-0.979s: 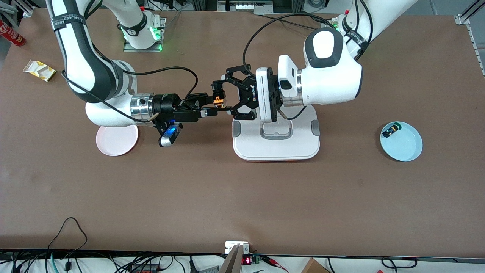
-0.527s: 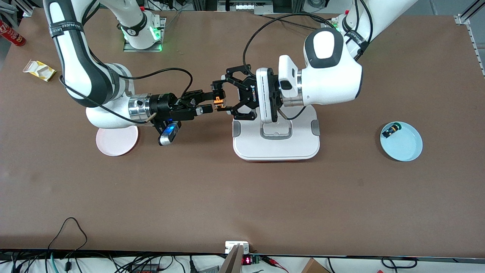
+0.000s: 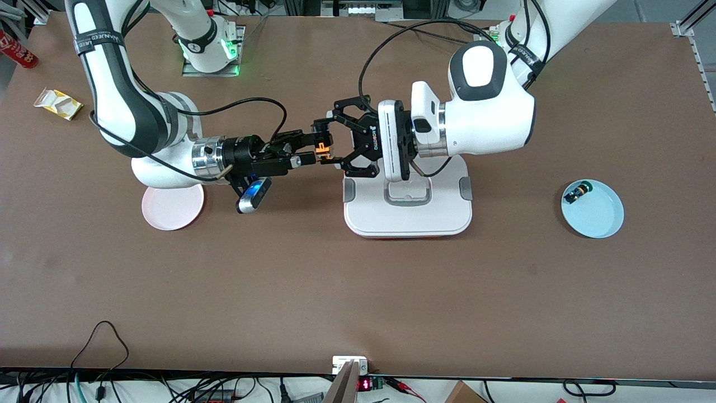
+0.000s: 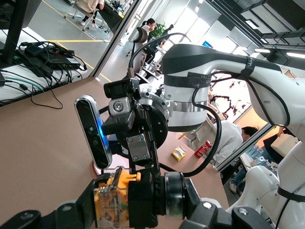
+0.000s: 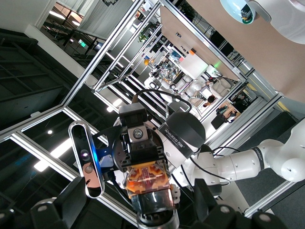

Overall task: Transfer orange switch to right arm and place
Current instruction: 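Grasp the orange switch with the right gripper from the left gripper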

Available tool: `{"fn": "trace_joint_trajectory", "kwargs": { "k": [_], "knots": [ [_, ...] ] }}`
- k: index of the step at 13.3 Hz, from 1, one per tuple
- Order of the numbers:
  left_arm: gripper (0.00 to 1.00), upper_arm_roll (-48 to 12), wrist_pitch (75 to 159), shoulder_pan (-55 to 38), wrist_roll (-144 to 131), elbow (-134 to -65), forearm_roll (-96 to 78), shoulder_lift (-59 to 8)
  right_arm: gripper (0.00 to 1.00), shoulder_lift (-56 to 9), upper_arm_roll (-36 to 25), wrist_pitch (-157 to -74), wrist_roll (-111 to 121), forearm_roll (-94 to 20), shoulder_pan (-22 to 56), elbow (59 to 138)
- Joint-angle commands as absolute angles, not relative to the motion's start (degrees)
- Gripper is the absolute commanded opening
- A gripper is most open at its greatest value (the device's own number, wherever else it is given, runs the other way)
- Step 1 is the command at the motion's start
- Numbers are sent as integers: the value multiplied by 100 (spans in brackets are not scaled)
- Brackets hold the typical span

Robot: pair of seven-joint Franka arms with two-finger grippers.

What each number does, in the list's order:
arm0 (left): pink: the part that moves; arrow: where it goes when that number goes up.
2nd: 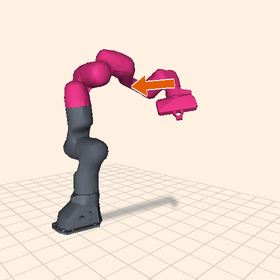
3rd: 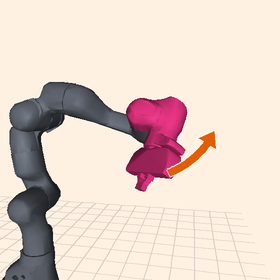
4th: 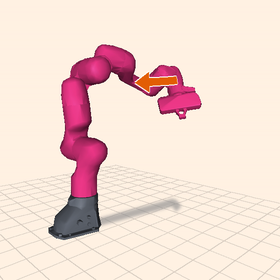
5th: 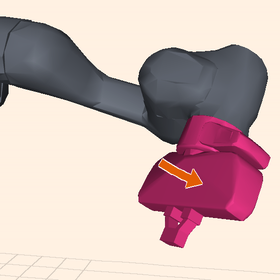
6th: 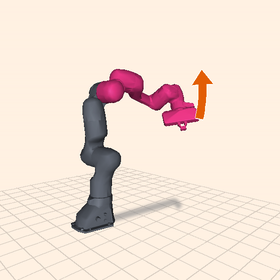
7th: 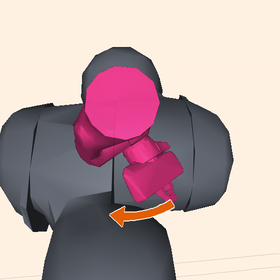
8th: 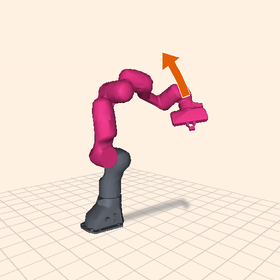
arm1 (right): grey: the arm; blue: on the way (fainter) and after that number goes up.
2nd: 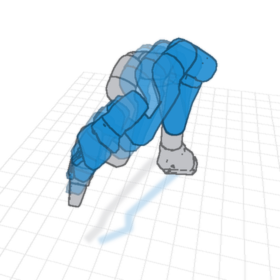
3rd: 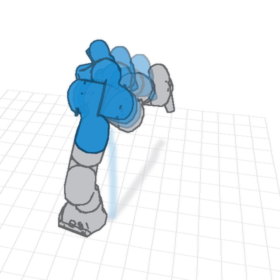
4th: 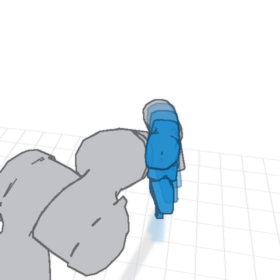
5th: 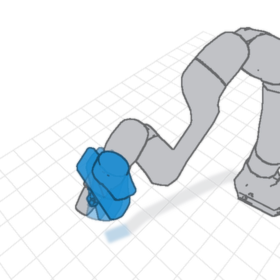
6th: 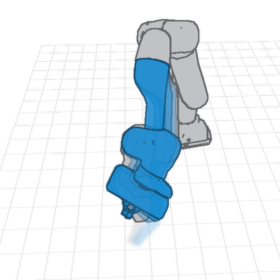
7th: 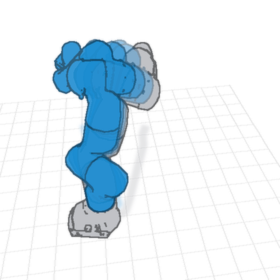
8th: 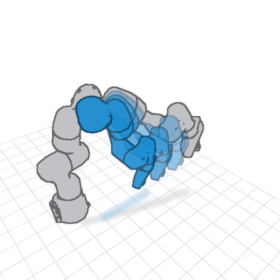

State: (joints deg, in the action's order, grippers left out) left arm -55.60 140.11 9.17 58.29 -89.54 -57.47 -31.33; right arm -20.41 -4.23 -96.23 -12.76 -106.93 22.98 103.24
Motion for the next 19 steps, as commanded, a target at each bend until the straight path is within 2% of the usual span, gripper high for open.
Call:
{"fn": "trace_joint_trajectory", "kwargs": {
  "k": [1, 2, 3, 4, 5, 8, 11, 12, 13, 14, 19],
  "knots": [
    [6, -5616, 14080, 958, 6056, -8974, -5977, -3120, 89, -1978, -404, -9598, -1257, -10863, 2382, 10406],
    [6, -5616, 14080, 958, 6064, -8974, -5977, -3120, 75, -1978, -404, -9606, -1248, -10907, 2391, 10406],
    [6, -5616, 14080, 949, 6064, -8974, -5977, -3120, 65, -1978, -404, -9606, -1274, -10933, 2399, 10406],
    [6, -5616, 14080, 949, 6064, -8974, -5977, -3120, 41, -1969, -404, -9598, -1283, -10925, 2417, 10424],
    [6, -5616, 14080, 949, 6056, -8974, -5977, -3120, 33, -1960, -404, -9606, -1257, -10925, 2434, 10424],
    [6, -5616, 14080, 949, 6064, -8974, -5977, -3120, 25, -1960, -404, -9598, -1231, -10925, 2417, 10424],
    [7, -5616, 14080, 949, 6056, -8974, -5977, -3120, 23, -1951, -404, -9589, -986, -10916, 2417, 10424],
    [21, -5616, 14071, 958, 5995, -8982, -5985, -3120, 23, -1951, -404, -9589, -967, -10916, 2426, 10424],
    [94, -5616, 14080, 958, 6046, -9000, -5985, -3120, 23, -1951, -404, -9589, -941, -10916, 2426, 10433],
    [100, -5616, 14071, 967, 6056, -8991, -5977, -3111, 23, -1951, -404, -9589, -940, -10916, 2426, 10433],
    [100, -5616, 13992, 1037, 6021, -9000, -5977, -3085, 21, -1934, -404, -9545, -844, -10863, 2373, 10477]
  ]
}}
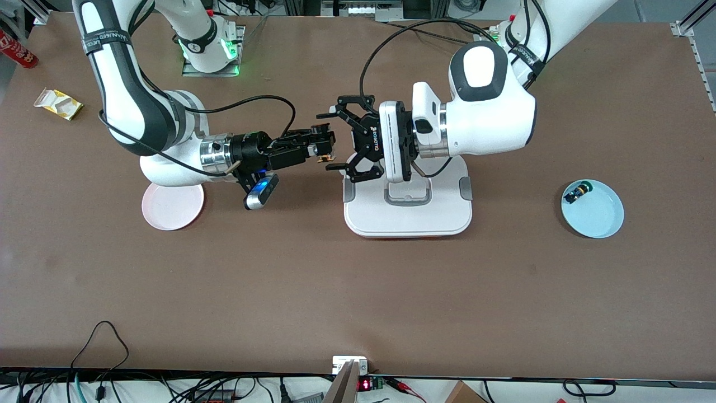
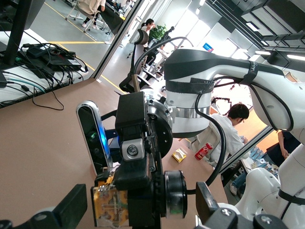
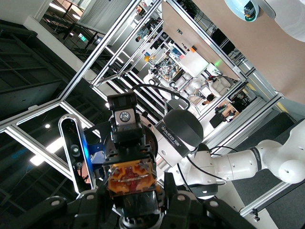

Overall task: Transfer orange switch to right arm and place
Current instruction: 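Open the left gripper and withdraw while the right gripper moves to plate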

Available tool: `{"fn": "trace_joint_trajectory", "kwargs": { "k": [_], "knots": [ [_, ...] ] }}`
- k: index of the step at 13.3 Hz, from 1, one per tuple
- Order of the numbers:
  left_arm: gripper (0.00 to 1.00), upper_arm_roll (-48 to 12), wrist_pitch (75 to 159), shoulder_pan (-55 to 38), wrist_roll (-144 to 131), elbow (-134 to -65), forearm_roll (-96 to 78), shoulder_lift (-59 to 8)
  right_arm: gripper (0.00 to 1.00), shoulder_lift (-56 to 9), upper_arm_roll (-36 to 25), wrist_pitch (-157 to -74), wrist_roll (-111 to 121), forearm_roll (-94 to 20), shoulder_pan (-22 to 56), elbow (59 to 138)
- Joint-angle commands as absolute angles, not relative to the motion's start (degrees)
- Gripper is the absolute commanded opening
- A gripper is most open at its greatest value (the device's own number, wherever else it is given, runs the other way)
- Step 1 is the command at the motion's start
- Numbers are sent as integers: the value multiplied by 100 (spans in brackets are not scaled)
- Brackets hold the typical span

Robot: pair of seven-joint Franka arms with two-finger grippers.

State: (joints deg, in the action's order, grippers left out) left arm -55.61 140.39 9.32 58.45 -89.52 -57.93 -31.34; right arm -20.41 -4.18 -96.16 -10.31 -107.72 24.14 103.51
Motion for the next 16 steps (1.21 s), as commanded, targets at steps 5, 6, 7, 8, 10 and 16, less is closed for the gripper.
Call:
{"fn": "trace_joint_trajectory", "kwargs": {
  "k": [5, 6, 7, 8, 10, 16],
  "knots": [
    [100, -5616, 12203, 1844, 5776, -8930, -5880, -2875, 19, -1925, -422, -9281, -626, -10074, 2057, 10512],
    [100, -5616, 11851, 2011, 5574, -8912, -5871, -2839, 18, -1925, -422, -9177, -424, -9837, 1961, 10512],
    [100, -5616, 11604, 2108, 5424, -8912, -5871, -2795, 18, -1925, -431, -9037, -317, -9574, 1899, 10512],
    [100, -5599, 11210, 2257, 5231, -8912, -5845, -2743, 18, -1925, -431, -8922, -238, -9101, 1811, 10494],
    [100, -5607, 10489, 2512, 4618, -8886, -5268, -2523, 17, -1925, -439, -8746, 34, -8283, 1636, 10485],
    [100, -5634, 8388, 2707, 1922, -7877, -3869, -2435, 16, -1925, -448, -8569, 1132, -5858, 1222, 10424]
  ]
}}
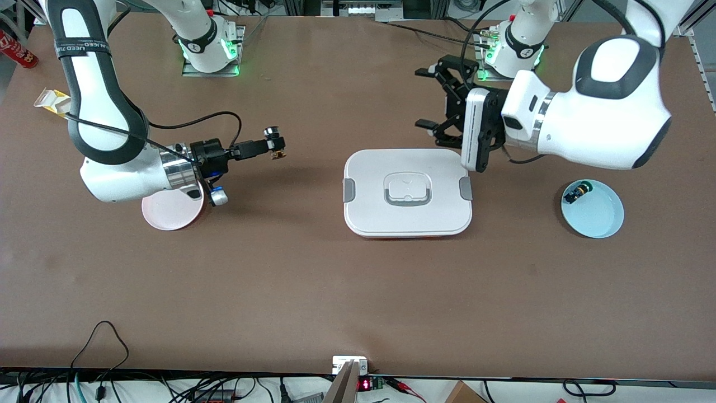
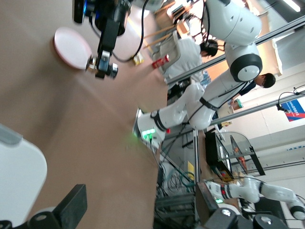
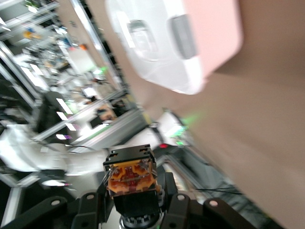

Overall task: Transfer orange switch to right arm and place
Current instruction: 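Open the left gripper and withdraw while the right gripper moves to plate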

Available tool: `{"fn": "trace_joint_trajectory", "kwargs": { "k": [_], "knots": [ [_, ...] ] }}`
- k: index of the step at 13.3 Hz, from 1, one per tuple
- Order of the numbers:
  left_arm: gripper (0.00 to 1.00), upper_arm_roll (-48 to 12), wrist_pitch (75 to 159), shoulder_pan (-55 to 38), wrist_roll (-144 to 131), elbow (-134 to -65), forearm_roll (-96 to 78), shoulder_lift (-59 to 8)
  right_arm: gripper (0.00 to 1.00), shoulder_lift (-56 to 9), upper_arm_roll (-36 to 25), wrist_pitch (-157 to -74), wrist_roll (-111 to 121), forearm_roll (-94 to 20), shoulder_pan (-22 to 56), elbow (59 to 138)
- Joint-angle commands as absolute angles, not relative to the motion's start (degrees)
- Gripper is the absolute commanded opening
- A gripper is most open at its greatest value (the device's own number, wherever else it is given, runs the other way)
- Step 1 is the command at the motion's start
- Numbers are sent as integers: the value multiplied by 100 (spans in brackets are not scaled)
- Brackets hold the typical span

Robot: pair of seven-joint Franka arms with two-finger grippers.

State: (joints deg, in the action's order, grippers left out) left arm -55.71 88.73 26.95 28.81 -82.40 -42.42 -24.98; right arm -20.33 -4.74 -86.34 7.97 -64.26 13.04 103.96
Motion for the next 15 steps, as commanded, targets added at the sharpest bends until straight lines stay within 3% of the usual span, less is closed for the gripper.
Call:
{"fn": "trace_joint_trajectory", "kwargs": {
  "k": [1, 8, 11, 13, 15],
  "knots": [
    [100, -5642, 8193, 2698, 1472, -7779, -3615, -2435, 16, -1925, -448, -8604, 1404, -5349, 1222, 10415],
    [100, -5625, 7173, 2698, 308, -7445, -980, -2355, 15, -1934, -448, -9421, 3681, -2034, 1274, 10415],
    [100, -5302, 7119, 2663, 351, -7435, 225, -2004, 15, -1925, -448, -9912, 4541, -830, 1292, 10406],
    [100, -4409, 7145, 2280, 378, -7497, 307, -1777, 15, -1925, -448, -10290, 5147, -117, 1283, 10415],
    [100, -2715, 7922, 1288, 351, -7917, 107, -1277, 15, -1960, -448, -10650, 5797, 218, 1161, 10433]
  ]
}}
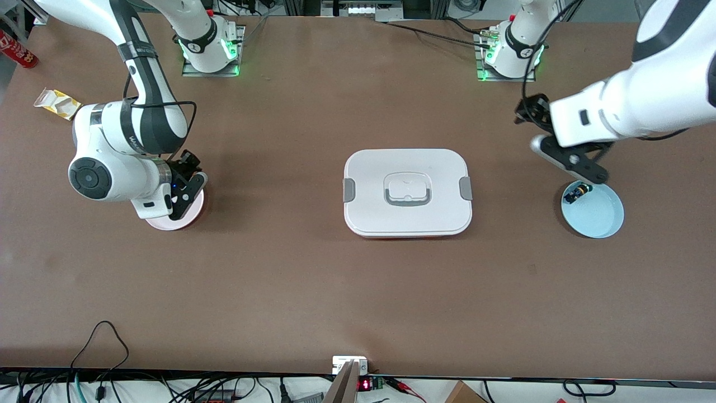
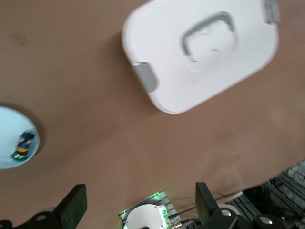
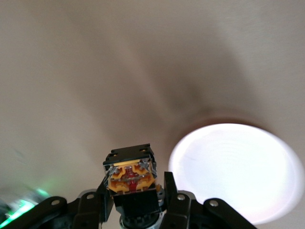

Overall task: Transfer orange switch to right arm and place
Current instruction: 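Open the left gripper and withdraw while the right gripper moves to plate, then lower the switch onto the white plate with the right gripper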

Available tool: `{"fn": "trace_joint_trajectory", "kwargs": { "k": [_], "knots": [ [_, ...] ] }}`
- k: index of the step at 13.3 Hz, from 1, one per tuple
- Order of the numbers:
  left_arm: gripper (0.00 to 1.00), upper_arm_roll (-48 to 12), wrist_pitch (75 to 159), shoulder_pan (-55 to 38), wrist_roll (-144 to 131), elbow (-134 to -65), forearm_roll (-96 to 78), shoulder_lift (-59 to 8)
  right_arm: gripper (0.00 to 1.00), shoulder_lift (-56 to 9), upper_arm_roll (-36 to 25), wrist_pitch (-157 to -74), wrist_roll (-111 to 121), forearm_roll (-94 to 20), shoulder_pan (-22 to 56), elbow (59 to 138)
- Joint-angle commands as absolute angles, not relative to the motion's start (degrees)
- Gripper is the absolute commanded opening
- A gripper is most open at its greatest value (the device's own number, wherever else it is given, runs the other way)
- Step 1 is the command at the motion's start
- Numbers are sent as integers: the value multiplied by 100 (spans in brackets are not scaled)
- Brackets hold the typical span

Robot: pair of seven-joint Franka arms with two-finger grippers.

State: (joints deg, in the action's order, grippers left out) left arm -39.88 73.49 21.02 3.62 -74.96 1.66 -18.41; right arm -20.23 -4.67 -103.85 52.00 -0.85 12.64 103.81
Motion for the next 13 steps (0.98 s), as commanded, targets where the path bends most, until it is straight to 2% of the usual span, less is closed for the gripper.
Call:
{"fn": "trace_joint_trajectory", "kwargs": {
  "k": [1, 5, 8, 9, 11, 13],
  "knots": [
    [100, -2159, 8258, 909, 352, -8284, 53, -1013, 15, -1995, -448, -10835, 6140, 307, 1047, 10450],
    [100, -1364, 8717, 423, -268, -9217, 70, -310, 15, -2065, -448, -11633, 7239, 640, 678, 10730],
    [100, -364, 9639, -288, -397, -9974, 79, 105, 15, -2162, -448, -12434, 7716, 765, 510, 11125],
    [100, -125, 9633, -481, -326, -10097, 53, 210, 15, -2197, -448, -12663, 7734, 773, 475, 11257],
    [100, 9, 9650, -720, -386, -10361, -130, 509, 15, -2250, -448, -13041, 7866, 773, 431, 11521],
    [100, 9, 9650, -669, -274, -10301, -123, 396, 15, -2267, -448, -13419, 7875, 773, 343, 11776]
  ]
}}
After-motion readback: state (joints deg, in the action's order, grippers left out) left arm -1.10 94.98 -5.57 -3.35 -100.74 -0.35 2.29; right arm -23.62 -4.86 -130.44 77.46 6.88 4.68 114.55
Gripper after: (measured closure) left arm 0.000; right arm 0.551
